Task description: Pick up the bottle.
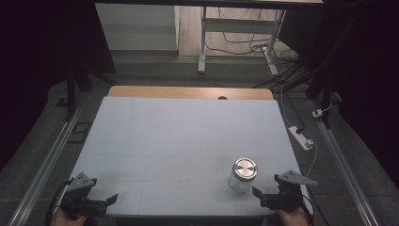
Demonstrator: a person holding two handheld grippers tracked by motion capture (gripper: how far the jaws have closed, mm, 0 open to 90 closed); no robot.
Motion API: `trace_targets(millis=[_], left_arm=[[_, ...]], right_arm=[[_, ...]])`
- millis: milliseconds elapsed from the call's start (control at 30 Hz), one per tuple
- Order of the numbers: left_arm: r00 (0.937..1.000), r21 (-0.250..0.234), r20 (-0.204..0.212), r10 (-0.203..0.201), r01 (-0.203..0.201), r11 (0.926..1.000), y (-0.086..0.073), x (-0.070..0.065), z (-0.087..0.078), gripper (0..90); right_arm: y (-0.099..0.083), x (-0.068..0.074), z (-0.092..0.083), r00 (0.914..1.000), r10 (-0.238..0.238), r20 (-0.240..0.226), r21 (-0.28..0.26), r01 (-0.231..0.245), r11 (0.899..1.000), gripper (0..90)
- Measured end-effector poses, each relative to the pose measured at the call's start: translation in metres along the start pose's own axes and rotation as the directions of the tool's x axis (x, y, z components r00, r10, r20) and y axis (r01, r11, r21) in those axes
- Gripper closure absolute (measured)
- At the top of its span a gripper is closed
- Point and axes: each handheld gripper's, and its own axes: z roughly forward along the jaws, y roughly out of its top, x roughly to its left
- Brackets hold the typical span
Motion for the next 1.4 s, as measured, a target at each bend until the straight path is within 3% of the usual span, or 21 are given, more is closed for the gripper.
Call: trace_targets(millis=[933, 1200, 1400], left_arm=[[0.9996, 0.008, 0.028, 0.002, -0.002, 1.0000, 0.000, 0.001, 0.001, 0.4], [0.9994, 0.005, 0.034, -0.002, 0.002, 1.0000, 0.000, 0.002, 0.000, 0.4], [0.9993, 0.004, 0.038, -0.007, 0.007, 1.0000, 0.000, 0.002, 0.000, 0.4]], right_arm=[[0.001, 0.005, 0.001, 0.9976, -0.062, -0.031, 0.017, 0.062, 0.998, 0.0], [0.006, 0.009, -0.004, 0.9948, -0.084, -0.058, -0.011, 0.083, 0.996, 0.0], [0.006, 0.011, -0.002, 0.9918, -0.094, -0.087, -0.003, 0.094, 0.996, 0.0]])
